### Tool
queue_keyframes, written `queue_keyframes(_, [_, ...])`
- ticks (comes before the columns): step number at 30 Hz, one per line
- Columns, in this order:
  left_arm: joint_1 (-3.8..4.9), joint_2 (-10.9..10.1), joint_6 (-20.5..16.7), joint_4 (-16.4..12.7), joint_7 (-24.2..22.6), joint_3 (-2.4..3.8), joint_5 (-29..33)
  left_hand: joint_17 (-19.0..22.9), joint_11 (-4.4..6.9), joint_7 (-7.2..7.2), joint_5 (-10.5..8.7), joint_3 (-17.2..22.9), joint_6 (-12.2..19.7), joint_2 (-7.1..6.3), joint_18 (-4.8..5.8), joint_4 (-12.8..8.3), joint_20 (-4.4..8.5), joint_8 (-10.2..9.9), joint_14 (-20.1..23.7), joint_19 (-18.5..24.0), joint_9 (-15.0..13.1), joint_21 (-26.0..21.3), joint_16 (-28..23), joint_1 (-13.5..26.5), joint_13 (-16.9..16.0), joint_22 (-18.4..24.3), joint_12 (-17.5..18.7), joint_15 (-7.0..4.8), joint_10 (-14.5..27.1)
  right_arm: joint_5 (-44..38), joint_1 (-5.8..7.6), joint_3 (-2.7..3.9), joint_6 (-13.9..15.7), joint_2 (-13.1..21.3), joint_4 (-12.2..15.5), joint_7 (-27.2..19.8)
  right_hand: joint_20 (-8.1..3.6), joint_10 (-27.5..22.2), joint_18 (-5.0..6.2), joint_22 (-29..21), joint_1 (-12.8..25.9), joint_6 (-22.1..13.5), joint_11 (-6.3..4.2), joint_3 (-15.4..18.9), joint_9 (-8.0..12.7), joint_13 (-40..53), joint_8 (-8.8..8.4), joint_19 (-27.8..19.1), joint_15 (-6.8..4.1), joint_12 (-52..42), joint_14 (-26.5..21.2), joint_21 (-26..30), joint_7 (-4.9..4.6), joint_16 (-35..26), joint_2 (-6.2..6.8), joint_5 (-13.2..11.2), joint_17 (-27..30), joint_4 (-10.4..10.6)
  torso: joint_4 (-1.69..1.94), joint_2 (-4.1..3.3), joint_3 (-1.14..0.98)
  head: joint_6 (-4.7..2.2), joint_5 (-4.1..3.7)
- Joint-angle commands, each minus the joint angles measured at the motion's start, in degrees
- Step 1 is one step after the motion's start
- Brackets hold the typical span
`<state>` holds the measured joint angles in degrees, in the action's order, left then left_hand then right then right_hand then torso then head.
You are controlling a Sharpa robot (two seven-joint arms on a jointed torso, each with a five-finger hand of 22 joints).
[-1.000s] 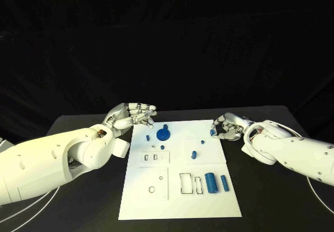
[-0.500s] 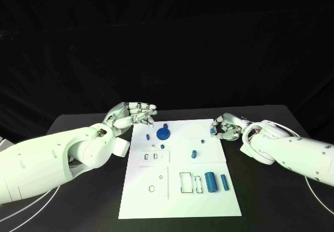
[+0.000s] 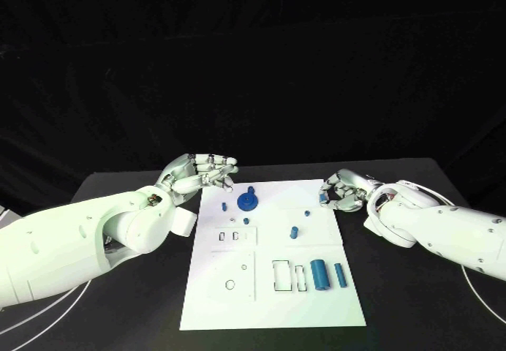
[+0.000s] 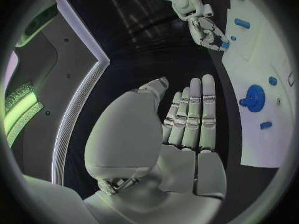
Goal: Assemble the parts on the task board
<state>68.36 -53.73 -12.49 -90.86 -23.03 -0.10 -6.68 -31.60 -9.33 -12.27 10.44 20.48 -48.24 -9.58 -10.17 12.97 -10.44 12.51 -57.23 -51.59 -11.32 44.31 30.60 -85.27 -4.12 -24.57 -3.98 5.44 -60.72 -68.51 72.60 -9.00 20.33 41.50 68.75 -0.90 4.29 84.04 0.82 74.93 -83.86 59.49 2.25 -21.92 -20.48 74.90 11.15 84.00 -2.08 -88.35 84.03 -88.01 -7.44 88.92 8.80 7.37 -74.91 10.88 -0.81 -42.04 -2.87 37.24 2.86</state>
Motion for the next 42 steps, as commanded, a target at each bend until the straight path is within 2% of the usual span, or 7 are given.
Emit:
queue_keyframes(1, [0.01, 0.05, 0.96, -0.11, -0.24, 0.03, -0.21, -0.09, 0.09, -0.44, -0.16, 0.25, 0.49, -0.03, -0.22, -0.11, -0.18, -0.07, 0.40, 0.36, -0.09, 0.10, 0.15, -0.33, 0.05, -0.05, 0.21, 0.01, 0.22, -0.49, -0.16, -0.11, 2.35, -0.03, 0.22, -0.86, -0.58, 4.96, -0.38, 13.81, 0.81, 1.91, -0.57, -0.51, -1.23, 14.06, 1.09, 5.08, -0.65, -0.43, 5.18, -0.52, 1.52, 0.04, -0.40, -0.03, -11.50, -0.11, 0.01, 0.01, -0.03, 0.08, -0.10])
queue_keyframes(12, [0.01, 0.27, -0.16, 0.60, 0.35, 0.03, -1.35, -0.21, 0.09, -0.62, -0.22, 0.26, 0.40, -0.05, -0.22, 0.12, -0.24, -0.03, 0.23, 0.66, -0.16, 0.55, 0.35, 0.19, -0.11, -0.32, -0.13, 0.03, -0.44, -1.09, 0.50, -0.03, 8.78, 1.18, 3.02, 1.49, -0.87, 4.77, -0.45, 14.01, 1.28, 1.79, -0.92, -1.06, -1.51, 13.85, 1.65, 5.23, -0.81, -0.17, 5.19, -0.74, 1.75, 0.03, -0.76, 0.00, -11.48, -0.24, -0.01, 0.27, 0.01, -0.03, 0.41])
queue_keyframes(20, [0.03, 0.62, -1.19, 1.39, 2.58, 0.03, -3.61, -4.68, 2.43, 0.88, -0.40, 0.78, -1.67, -0.81, -0.43, 0.68, 1.17, 1.44, -4.20, -0.87, -1.06, 4.94, 8.10, 1.55, -3.17, -2.63, -5.94, -2.08, -8.05, -3.55, 2.96, 0.06, 9.14, 2.02, 10.08, 7.03, -0.85, 4.96, -0.59, 14.41, 1.43, 1.66, -0.99, -1.48, -1.69, 14.04, 1.96, 5.52, -0.67, -0.39, 5.21, -1.21, 1.76, 0.05, -1.04, -0.01, -11.57, -0.50, -0.21, 0.70, 0.04, -0.16, 0.82])
queue_keyframes(24, [0.04, 0.84, -1.54, 1.80, 3.88, 0.03, -4.45, -11.62, 4.29, 2.49, -0.38, 0.16, -3.95, -0.94, -0.40, 0.48, 2.83, 3.74, -6.94, -2.69, -2.43, 11.65, 19.43, 2.29, -9.51, -6.55, -14.41, -3.86, -9.36, -5.06, 3.69, 0.07, 9.15, 1.57, 14.91, 11.00, -0.82, 4.98, -0.63, 14.52, 1.84, 1.62, -0.99, -1.51, -1.81, 14.06, 2.17, 5.60, -0.61, -0.41, 5.21, -1.33, 1.77, 0.04, -1.01, -0.06, -11.54, -0.48, -0.28, 1.10, 0.19, 0.17, 1.09])
queue_keyframes(27, [0.04, 1.04, -1.50, 2.02, 5.15, 0.03, -3.54, -20.56, 4.88, 2.77, -0.33, 0.06, -4.04, -0.76, 0.62, 0.60, 3.35, 5.27, -10.52, -5.69, -3.85, 18.71, 29.43, 2.72, -15.55, -14.55, -21.76, -4.27, -6.79, -6.46, 3.44, 0.08, 10.00, 0.72, 17.59, 13.64, -0.80, 4.96, -0.68, 14.65, 2.15, 1.79, -1.10, -1.59, -2.07, 14.04, 2.66, 5.70, -0.62, -0.38, 5.22, -1.49, 1.93, 0.05, -0.71, -0.08, -11.57, -0.77, -0.26, 1.31, 0.29, 0.49, 1.30])
queue_keyframes(31, [0.04, 1.21, -1.79, 2.34, 6.58, 0.03, -1.90, -26.07, 4.80, 2.88, -0.25, 0.42, -3.54, -0.68, 1.36, 1.00, 3.45, 6.44, -13.25, -7.66, -5.02, 23.00, 35.08, 3.01, -19.88, -19.85, -27.07, -4.43, -4.14, -8.07, 2.65, 0.07, 10.86, -0.79, 20.13, 16.10, -0.81, 4.88, -0.66, 14.61, 2.26, 1.74, -1.13, -1.63, -2.13, 13.95, 2.76, 5.67, -0.63, -0.28, 5.18, -1.45, 1.93, 0.00, -0.63, -0.08, -11.39, -0.86, -0.22, 1.43, 0.46, 0.93, 1.67])
queue_keyframes(42, [0.05, 1.22, -2.83, 3.04, 8.12, 0.03, -0.77, -45.44, 4.41, 2.51, -0.24, 0.83, -0.27, -0.74, 4.18, 0.95, 3.26, 9.50, -25.30, -18.40, -7.59, 33.57, 51.66, 3.18, -27.26, -36.53, -38.09, -4.16, 1.16, -16.30, -1.15, -0.03, 11.11, -7.40, 20.65, 17.73, -0.79, 5.12, -0.71, 14.76, 2.83, 0.98, -0.99, -1.84, -2.15, 14.20, 2.71, 5.77, -0.57, -0.57, 5.21, -1.61, 1.72, 0.03, -0.48, -0.07, -11.51, -0.95, -0.13, 1.69, 0.94, 2.28, 3.05])
